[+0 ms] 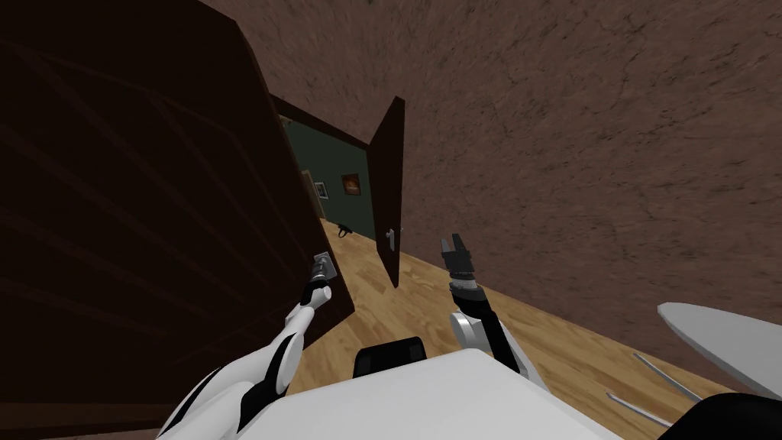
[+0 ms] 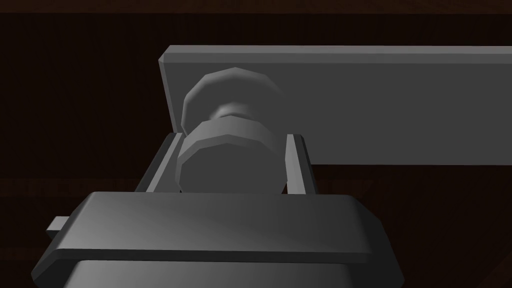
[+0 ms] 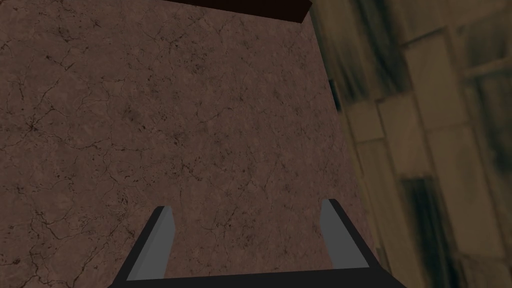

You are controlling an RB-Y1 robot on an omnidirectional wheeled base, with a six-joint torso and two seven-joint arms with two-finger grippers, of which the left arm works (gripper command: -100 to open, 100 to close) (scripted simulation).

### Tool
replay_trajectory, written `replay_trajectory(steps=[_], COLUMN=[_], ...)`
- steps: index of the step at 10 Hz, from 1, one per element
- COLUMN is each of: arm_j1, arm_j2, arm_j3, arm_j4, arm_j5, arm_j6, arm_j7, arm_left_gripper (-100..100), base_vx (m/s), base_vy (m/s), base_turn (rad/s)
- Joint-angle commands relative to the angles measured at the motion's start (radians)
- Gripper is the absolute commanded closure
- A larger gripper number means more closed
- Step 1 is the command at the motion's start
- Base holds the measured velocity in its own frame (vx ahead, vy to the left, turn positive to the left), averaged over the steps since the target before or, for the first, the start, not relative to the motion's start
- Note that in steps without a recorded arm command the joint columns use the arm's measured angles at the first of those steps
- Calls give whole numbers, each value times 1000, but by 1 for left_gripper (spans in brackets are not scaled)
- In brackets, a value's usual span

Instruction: Pull the door open

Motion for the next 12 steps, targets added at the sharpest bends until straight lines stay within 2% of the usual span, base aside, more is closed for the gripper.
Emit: replay_trajectory(steps=[1, 3, 5, 6, 8, 10, 12], arm_j1=[-3, -2, -2, 0, 1, 2, 5], arm_j2=[0, 1, 1, 3, 3, 5, 3], arm_j3=[-27, -50, -50, -70, -84, -83, -101], arm_j4=[15, 11, 11, 7, 5, -3, -4], arm_j5=[-12, -23, -23, -33, -39, -39, -47], arm_j6=[-4, -2, -2, 0, 2, 4, 7], arm_j7=[28, 51, 51, 71, 84, 84, 99], arm_left_gripper=[100, 100, 100, 100, 100, 100, 100], base_vx=[-250, -238, -98, -137, -182, -126, -179], base_vy=[19, 13, 23, 45, 65, 36, 21], base_turn=[-122, -98, -19, -86, -94, -48, -75])
